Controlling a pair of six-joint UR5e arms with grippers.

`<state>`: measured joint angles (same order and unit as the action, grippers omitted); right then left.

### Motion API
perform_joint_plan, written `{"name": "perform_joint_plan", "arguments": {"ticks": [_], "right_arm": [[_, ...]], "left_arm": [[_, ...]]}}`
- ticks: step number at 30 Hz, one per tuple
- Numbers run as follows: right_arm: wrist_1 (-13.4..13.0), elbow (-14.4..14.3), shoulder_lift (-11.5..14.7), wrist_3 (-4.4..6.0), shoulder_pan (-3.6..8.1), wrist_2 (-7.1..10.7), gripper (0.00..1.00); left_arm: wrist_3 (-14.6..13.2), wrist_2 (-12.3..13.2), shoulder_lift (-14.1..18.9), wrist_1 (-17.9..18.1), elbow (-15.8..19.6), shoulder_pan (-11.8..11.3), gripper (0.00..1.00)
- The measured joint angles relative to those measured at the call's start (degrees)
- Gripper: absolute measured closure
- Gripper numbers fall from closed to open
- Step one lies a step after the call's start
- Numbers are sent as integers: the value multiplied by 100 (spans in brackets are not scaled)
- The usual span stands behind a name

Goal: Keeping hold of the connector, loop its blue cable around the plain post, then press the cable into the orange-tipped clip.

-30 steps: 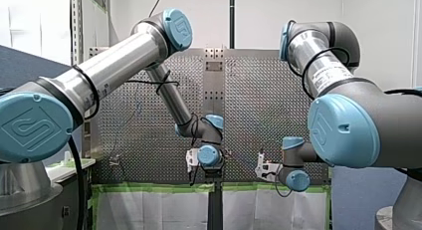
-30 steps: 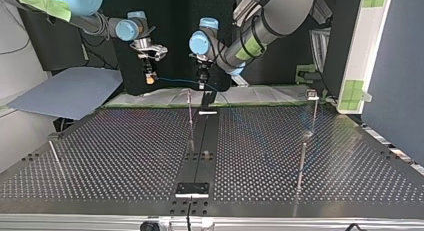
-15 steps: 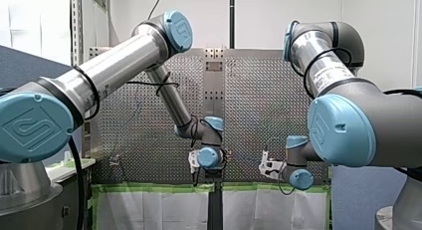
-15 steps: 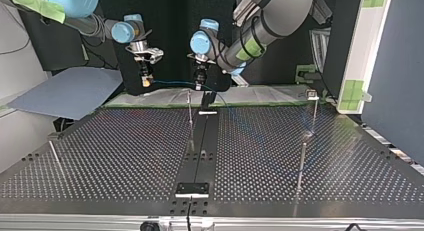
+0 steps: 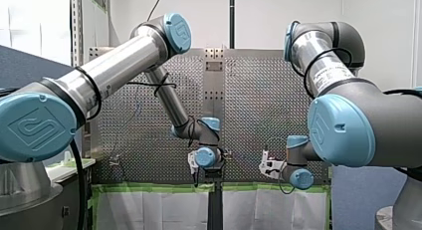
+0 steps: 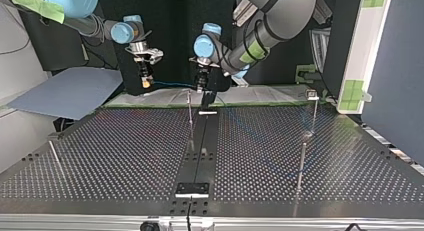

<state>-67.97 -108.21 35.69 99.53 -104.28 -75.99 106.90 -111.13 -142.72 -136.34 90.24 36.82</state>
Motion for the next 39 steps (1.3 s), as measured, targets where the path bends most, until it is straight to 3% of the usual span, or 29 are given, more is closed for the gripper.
{"name": "perform_joint_plan", "arguments": {"ticks": [12, 27, 31, 39], "right_arm": [[0, -2, -4, 6, -2, 29, 100], [-49, 49, -101, 51, -1, 129, 100], [37, 137, -276, -15, 4, 121, 100], [97, 237, -334, -99, 8, 71, 100]], "left_arm": [[60, 57, -226, -73, -23, 22, 100], [63, 59, -249, -43, -29, -6, 100], [42, 61, -249, -36, -29, -6, 100], [8, 65, -249, -35, -42, -12, 100]]}}
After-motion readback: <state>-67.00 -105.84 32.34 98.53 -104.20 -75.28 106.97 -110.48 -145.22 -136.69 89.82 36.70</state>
